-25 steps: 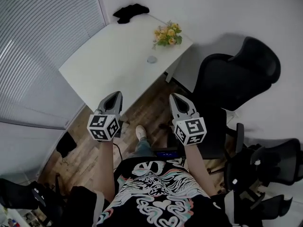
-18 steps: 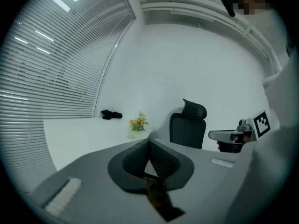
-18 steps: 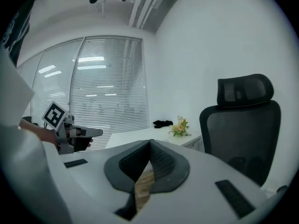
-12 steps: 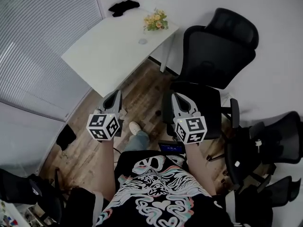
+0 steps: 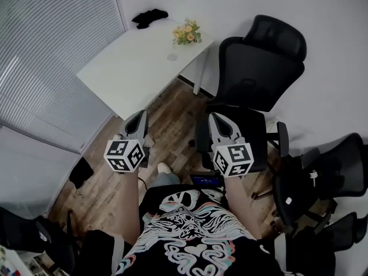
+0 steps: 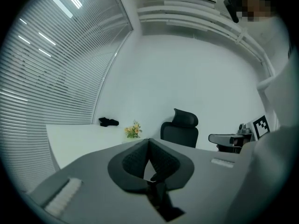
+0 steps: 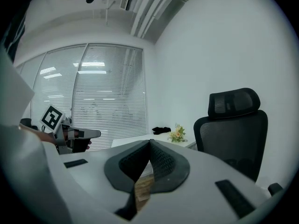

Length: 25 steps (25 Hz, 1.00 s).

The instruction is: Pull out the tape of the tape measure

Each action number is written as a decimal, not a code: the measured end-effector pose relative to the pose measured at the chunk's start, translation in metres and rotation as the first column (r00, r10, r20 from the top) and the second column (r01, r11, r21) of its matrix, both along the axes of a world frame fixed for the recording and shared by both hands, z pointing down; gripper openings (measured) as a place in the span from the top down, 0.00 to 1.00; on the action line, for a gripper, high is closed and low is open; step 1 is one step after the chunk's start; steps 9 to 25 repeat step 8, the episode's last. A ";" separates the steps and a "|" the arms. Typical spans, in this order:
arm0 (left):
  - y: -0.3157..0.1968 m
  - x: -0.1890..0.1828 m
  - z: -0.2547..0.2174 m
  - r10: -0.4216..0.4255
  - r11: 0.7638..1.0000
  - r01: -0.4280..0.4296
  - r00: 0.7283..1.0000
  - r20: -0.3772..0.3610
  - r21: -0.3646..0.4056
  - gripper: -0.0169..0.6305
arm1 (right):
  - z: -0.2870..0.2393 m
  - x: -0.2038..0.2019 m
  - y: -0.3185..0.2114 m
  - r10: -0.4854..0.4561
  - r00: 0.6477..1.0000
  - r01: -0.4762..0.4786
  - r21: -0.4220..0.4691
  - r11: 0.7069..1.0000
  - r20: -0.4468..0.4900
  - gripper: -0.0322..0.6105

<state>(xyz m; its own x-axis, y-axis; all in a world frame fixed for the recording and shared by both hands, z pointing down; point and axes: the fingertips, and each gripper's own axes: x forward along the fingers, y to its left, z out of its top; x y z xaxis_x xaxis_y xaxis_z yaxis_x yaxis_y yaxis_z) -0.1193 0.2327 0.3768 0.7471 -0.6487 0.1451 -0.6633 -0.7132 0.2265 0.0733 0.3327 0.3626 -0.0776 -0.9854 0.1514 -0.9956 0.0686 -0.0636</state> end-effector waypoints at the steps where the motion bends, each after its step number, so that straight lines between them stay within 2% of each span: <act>1: 0.000 -0.001 -0.001 -0.004 1.000 0.004 1.000 0.003 0.005 0.97 | -0.001 -0.001 0.000 -0.002 1.000 0.002 0.000 1.000 -0.001 0.95; 8: 0.029 -0.008 -0.006 0.002 0.999 -0.003 1.000 0.029 0.038 0.97 | 0.002 -0.017 0.023 -0.008 1.000 0.008 -0.008 1.000 0.015 0.95; 25: 0.029 -0.008 -0.006 0.002 0.999 -0.003 1.000 0.029 0.038 0.97 | 0.002 -0.017 0.023 -0.008 1.000 0.008 -0.008 1.000 0.015 0.95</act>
